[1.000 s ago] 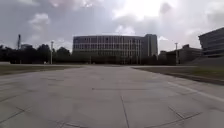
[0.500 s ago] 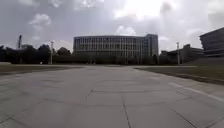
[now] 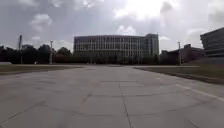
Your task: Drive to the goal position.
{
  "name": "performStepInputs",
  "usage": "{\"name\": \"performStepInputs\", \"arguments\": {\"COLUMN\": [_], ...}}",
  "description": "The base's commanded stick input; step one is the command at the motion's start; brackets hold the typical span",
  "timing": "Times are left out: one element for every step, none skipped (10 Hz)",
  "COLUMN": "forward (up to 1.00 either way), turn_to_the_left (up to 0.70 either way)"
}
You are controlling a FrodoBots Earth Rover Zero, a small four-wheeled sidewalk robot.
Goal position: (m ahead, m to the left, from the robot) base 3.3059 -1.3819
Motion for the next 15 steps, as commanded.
{"name": "performStepInputs", "arguments": {"forward": [0.50,0.50,0.50,0.50,0.50,0.50,0.50,0.50,0.50,0.50,0.50,0.50,0.50,0.50,0.50], "turn_to_the_left": [-0.02,-0.02,-0.02,-0.02,-0.02,-0.02,-0.02,-0.02,-0.02,-0.02,-0.02,-0.02,-0.02,-0.02,-0.02]}}
